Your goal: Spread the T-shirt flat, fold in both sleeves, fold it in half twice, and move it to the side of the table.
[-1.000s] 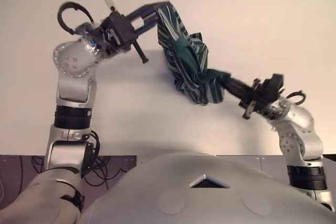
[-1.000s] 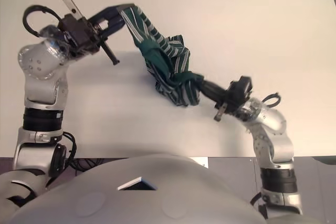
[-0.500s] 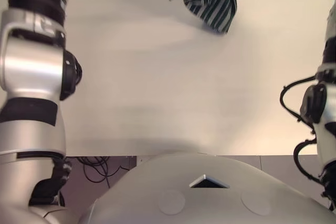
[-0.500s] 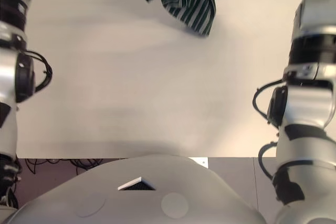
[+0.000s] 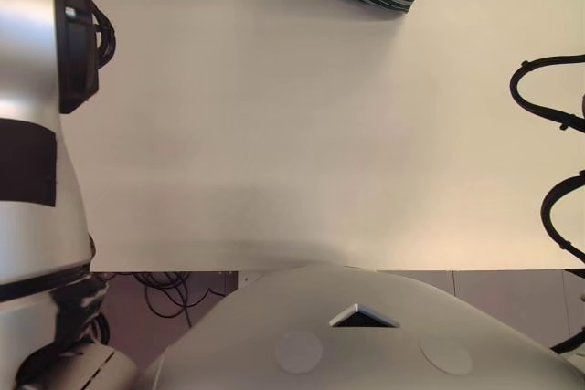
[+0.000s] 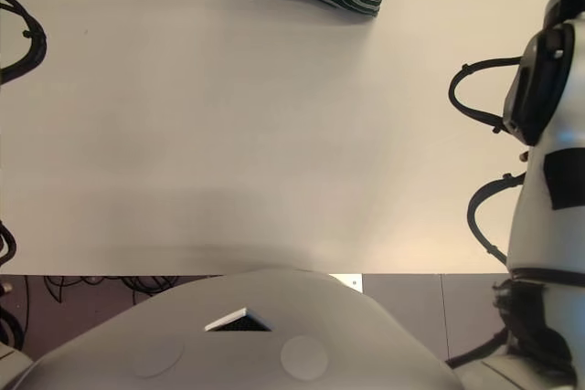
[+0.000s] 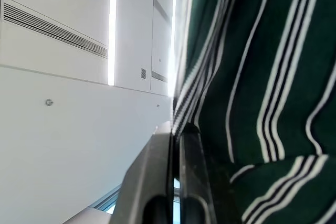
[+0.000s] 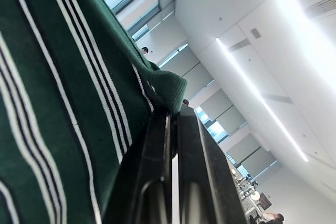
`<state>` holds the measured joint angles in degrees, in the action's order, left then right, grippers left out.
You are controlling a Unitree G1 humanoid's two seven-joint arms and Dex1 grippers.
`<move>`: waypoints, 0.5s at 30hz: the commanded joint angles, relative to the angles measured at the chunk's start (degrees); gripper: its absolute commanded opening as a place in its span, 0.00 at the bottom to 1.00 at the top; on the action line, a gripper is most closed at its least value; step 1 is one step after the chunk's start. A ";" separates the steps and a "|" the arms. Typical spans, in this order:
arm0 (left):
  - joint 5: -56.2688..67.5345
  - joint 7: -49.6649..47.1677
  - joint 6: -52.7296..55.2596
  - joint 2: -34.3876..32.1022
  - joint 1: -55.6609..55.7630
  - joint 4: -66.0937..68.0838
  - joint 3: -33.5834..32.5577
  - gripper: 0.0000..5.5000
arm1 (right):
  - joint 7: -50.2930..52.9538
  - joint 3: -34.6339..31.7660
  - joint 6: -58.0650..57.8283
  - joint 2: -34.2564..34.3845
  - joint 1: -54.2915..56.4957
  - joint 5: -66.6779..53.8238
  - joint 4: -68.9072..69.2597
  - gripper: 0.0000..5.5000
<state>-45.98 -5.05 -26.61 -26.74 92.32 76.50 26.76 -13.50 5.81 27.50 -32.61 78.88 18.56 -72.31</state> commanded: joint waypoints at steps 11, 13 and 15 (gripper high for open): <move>71.48 58.70 -9.08 -22.68 -55.60 -60.44 -3.23 0.00 | -43.39 -5.15 -0.47 -13.67 -63.87 -52.45 73.16 0.01; 84.14 64.18 -2.92 -34.79 -71.12 -78.93 1.73 0.00 | -49.56 -5.38 -3.02 -17.46 -80.35 -56.56 80.35 0.01; 91.04 68.08 -0.70 -45.17 -82.62 -90.55 6.06 0.00 | -53.96 -5.80 -5.63 -20.24 -92.94 -58.22 83.67 0.01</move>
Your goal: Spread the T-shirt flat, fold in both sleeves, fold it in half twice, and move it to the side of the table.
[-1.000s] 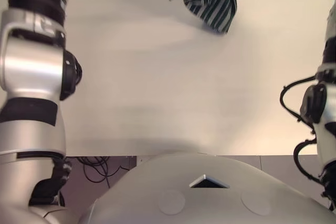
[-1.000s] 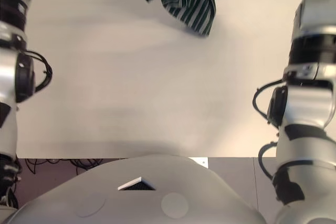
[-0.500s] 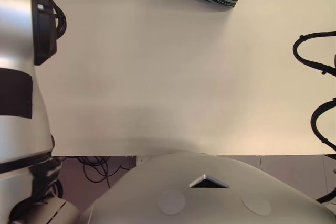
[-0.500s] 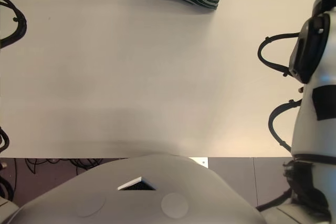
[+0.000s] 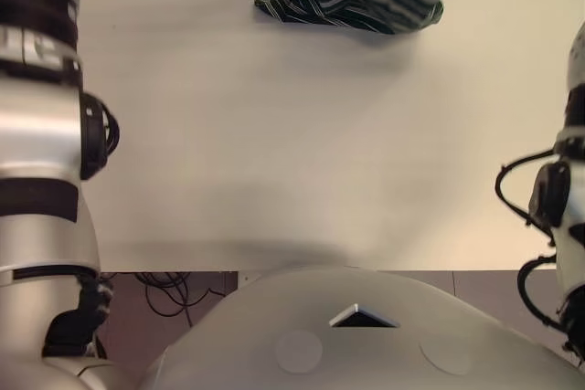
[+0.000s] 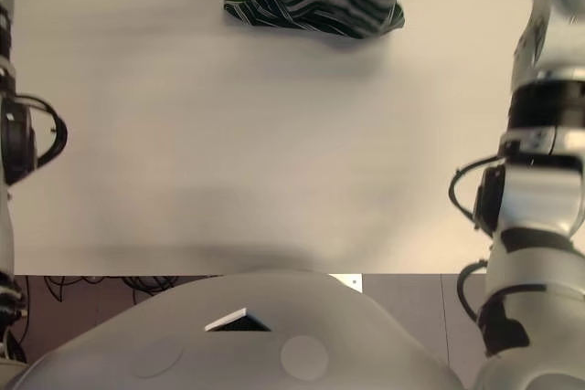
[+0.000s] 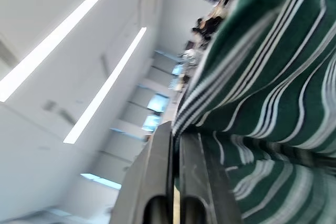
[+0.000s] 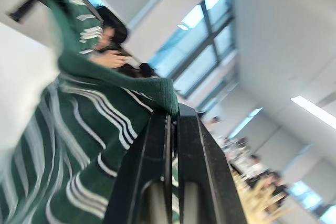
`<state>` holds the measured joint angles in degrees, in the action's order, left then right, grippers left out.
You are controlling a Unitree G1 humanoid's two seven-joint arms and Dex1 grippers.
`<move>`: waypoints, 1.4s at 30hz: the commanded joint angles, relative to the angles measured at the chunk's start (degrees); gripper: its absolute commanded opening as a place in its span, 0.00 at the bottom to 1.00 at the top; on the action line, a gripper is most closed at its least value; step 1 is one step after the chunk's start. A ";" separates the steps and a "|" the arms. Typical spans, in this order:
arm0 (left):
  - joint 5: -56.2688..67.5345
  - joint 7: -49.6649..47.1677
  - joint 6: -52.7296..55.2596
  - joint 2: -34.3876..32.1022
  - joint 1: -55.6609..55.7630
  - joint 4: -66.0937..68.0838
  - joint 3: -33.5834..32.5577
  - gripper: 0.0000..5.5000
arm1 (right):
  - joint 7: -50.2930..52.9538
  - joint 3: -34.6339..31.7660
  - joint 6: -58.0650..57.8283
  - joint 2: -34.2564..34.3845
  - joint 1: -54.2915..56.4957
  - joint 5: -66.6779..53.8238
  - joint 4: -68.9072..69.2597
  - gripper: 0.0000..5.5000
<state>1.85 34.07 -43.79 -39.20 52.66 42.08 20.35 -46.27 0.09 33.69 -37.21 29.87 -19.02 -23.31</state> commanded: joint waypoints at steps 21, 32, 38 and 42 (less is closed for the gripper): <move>2.27 20.40 26.67 -30.09 -69.61 -64.25 6.02 0.05 | -9.60 2.87 -17.39 -12.50 -71.60 8.89 44.26 0.05; 24.02 34.78 31.69 -36.68 -73.97 -72.07 -5.04 0.33 | -19.78 -11.67 -28.04 -16.61 -78.45 -12.22 55.56 0.36; 29.63 35.47 38.16 -27.43 -63.54 -67.18 -7.99 0.35 | -16.58 -11.31 -26.46 -10.34 -62.37 -12.23 45.82 0.50; 21.68 25.35 41.56 -12.46 -50.40 -56.48 -5.76 0.35 | -8.88 -8.14 -23.11 -5.59 -52.91 -0.91 36.73 0.50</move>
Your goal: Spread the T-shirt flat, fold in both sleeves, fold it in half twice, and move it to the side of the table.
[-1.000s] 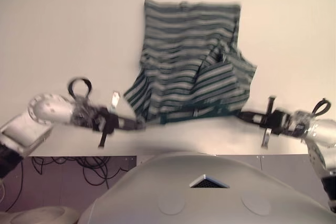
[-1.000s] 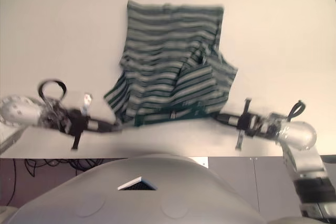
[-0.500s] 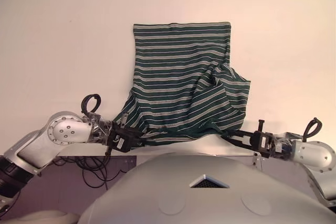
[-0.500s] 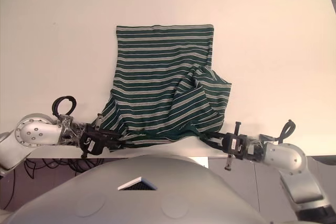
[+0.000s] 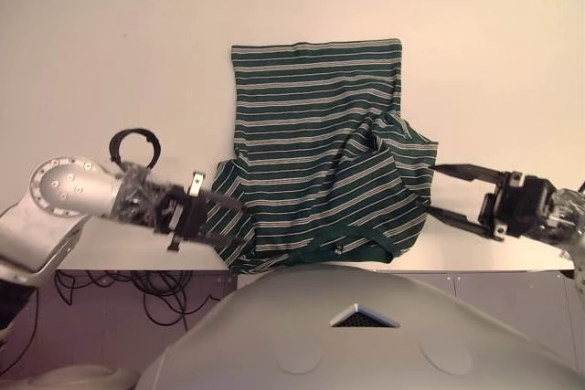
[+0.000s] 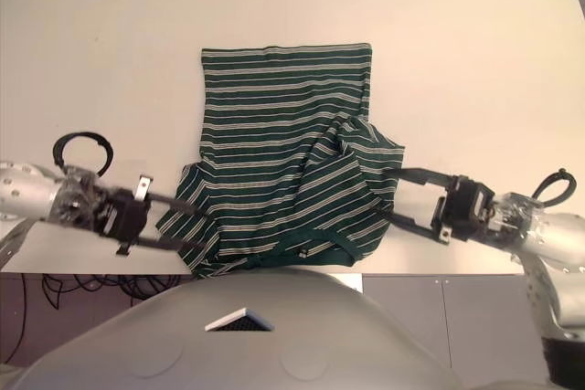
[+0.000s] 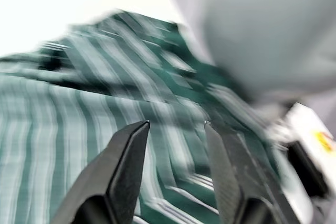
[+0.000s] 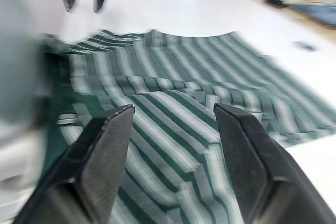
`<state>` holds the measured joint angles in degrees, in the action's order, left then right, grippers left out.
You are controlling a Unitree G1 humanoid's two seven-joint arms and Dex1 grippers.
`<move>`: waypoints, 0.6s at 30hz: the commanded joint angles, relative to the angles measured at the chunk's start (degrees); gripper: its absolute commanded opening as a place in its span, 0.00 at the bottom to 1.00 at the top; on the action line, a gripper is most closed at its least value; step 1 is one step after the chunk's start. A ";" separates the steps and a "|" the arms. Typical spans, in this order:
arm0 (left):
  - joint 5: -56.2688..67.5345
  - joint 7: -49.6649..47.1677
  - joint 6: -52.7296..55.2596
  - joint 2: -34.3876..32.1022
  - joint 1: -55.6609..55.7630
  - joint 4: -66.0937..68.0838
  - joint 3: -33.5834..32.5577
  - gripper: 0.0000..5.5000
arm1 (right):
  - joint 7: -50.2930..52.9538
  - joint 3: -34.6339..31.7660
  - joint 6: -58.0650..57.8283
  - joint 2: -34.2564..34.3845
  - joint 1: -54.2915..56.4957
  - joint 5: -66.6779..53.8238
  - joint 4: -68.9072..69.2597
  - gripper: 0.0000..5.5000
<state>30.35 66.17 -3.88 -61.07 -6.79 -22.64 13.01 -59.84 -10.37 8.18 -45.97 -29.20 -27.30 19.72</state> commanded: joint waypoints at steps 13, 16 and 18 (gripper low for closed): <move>-48.56 -39.25 -13.62 34.16 44.02 81.85 14.64 0.35 | 13.52 15.25 8.88 2.69 21.70 32.87 -33.15 0.50; -53.16 -44.66 -14.89 35.53 47.81 90.22 16.32 0.35 | 11.26 13.94 7.74 -1.94 18.83 32.56 -31.11 0.50; -54.59 -47.12 -15.08 35.91 49.04 93.47 16.42 0.35 | 9.32 12.24 6.94 -4.43 16.91 30.35 -28.60 0.50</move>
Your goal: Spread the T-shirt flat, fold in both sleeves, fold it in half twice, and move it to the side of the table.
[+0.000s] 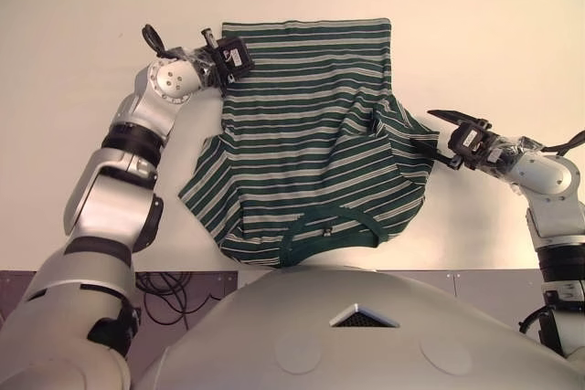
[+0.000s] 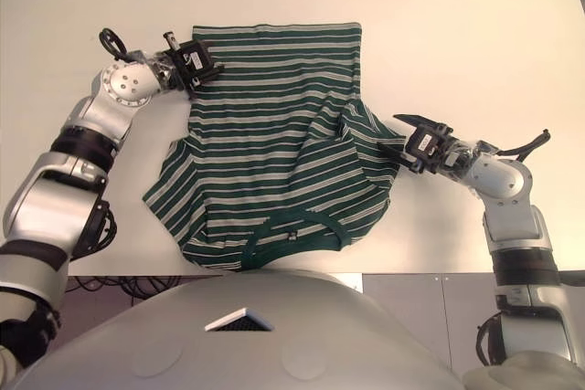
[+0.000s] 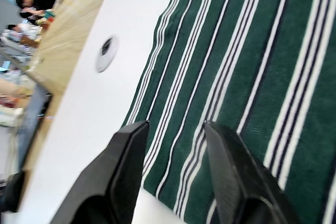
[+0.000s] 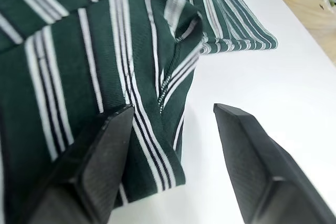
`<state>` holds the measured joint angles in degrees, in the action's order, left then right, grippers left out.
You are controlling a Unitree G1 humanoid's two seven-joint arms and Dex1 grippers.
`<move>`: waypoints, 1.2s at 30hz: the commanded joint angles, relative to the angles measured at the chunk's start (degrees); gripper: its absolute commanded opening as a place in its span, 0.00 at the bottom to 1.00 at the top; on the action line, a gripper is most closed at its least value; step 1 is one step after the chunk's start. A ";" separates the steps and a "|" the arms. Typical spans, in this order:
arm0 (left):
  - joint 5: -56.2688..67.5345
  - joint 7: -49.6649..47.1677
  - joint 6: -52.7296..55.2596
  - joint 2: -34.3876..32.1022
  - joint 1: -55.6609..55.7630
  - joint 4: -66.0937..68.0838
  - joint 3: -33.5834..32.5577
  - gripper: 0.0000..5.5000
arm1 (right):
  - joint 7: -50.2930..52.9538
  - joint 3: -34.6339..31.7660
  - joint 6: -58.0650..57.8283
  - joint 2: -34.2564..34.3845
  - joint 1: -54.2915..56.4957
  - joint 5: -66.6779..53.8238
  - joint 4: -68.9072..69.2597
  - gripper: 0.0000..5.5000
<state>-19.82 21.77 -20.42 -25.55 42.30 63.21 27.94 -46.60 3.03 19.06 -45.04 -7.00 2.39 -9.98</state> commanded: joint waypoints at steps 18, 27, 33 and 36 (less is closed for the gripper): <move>14.71 5.08 -24.98 0.87 1.11 -0.41 -17.98 0.35 | -3.30 -10.07 -7.49 -4.78 -12.78 -7.98 15.66 0.50; 56.16 49.85 18.10 -21.28 -35.88 -43.24 -30.94 0.35 | 0.68 -9.39 -8.87 -0.53 -17.99 -7.10 20.78 0.50; 59.72 61.51 29.47 -30.53 -58.82 -43.67 -40.88 0.45 | 1.75 -6.31 -12.32 0.65 -16.33 -6.88 25.13 0.51; 53.55 61.80 27.03 -30.14 -60.08 -38.61 -39.33 0.47 | 2.09 -5.36 -13.51 1.09 -15.64 -6.64 26.18 0.51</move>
<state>37.24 83.17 7.86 -55.39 -17.78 22.54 -12.39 -44.74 -3.03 6.62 -45.14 -23.09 -4.52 15.03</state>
